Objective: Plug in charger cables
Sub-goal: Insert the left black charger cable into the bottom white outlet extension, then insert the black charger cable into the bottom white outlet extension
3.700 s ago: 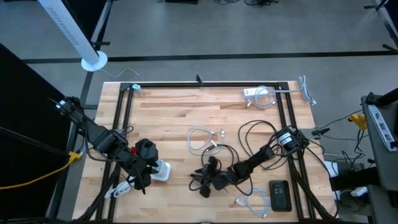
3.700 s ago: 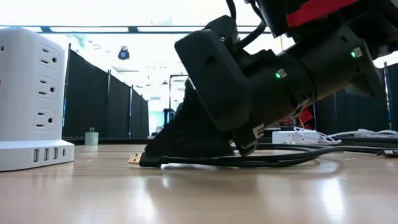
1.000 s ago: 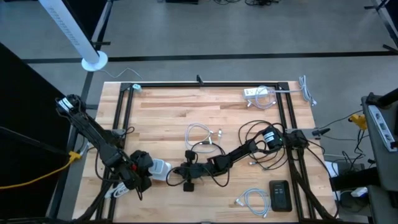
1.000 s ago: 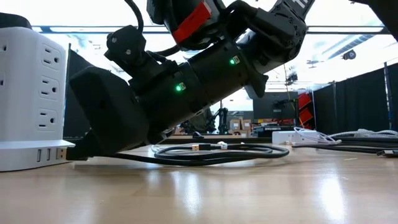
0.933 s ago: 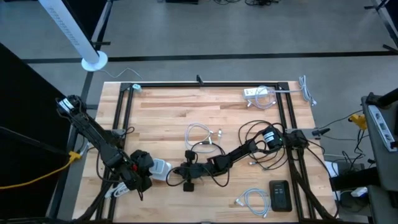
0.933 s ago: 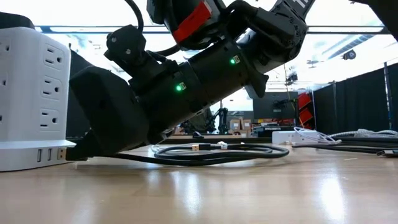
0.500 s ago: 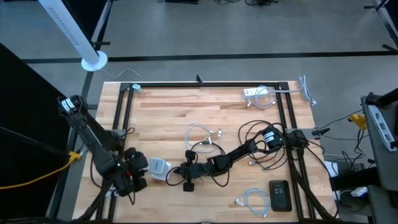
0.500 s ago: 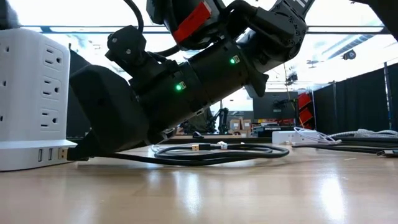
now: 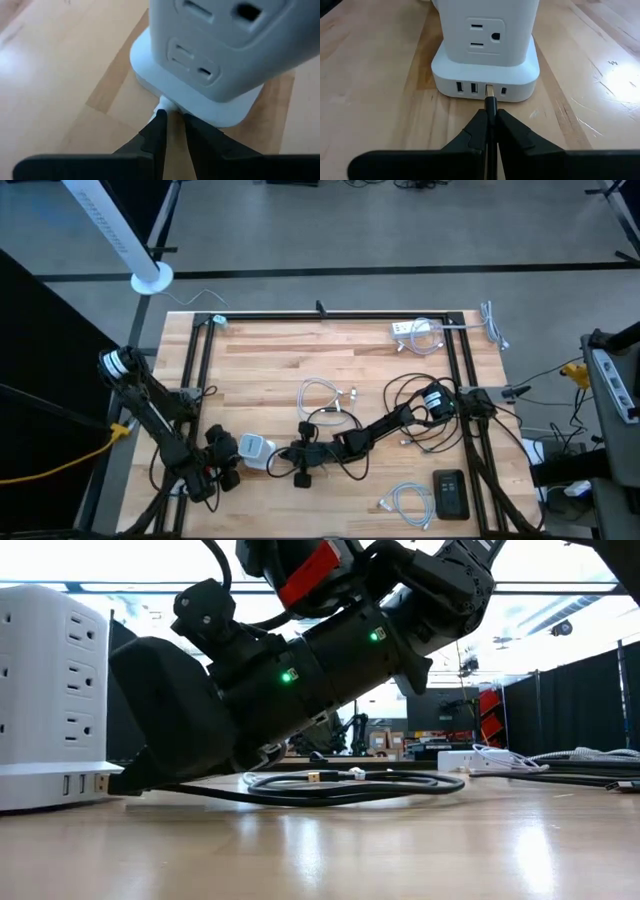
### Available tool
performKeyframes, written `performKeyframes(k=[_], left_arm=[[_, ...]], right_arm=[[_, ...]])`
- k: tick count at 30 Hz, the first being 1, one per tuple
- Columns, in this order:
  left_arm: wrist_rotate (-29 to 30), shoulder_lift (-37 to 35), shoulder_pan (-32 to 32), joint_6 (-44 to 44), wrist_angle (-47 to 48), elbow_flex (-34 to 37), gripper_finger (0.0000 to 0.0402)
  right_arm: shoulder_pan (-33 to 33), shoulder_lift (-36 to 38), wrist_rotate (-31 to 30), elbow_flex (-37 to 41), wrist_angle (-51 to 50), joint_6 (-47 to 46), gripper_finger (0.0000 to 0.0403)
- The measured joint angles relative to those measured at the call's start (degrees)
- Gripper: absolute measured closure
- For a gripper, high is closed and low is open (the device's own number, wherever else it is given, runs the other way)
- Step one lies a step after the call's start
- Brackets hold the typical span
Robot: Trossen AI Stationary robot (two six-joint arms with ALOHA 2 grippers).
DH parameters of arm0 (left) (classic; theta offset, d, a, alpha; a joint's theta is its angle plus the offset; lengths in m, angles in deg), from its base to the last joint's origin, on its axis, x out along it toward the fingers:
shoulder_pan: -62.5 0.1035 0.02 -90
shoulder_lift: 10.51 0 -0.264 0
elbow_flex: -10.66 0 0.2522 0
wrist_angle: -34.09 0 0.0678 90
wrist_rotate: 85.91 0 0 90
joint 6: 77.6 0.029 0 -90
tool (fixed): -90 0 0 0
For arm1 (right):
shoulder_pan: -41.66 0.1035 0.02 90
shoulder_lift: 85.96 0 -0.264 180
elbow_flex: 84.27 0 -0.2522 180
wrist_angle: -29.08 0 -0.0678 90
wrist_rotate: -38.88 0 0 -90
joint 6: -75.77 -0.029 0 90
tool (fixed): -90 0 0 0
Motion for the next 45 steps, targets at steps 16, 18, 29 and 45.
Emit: performKeyframes(k=[16,18,29,45], left_arm=[[3.29,1.26,0.33,0.85,0.11,-2.41,0.0338],[3.37,1.26,0.35,0.85,0.12,-2.41,0.0338],[5.69,0.61,0.63,1.05,3.22,-5.27,0.0338],[3.52,-2.03,0.72,1.04,27.28,-21.34,0.0338]], right_arm=[[-0.50,-0.10,-1.87,-1.45,-1.82,1.69,0.0386],[-0.63,-0.12,-1.68,-1.63,-2.52,2.80,0.0386],[-0.61,1.34,-0.30,-2.08,-10.08,6.85,0.0312],[-1.04,20.65,1.44,2.92,-42.07,16.09,0.0125]])
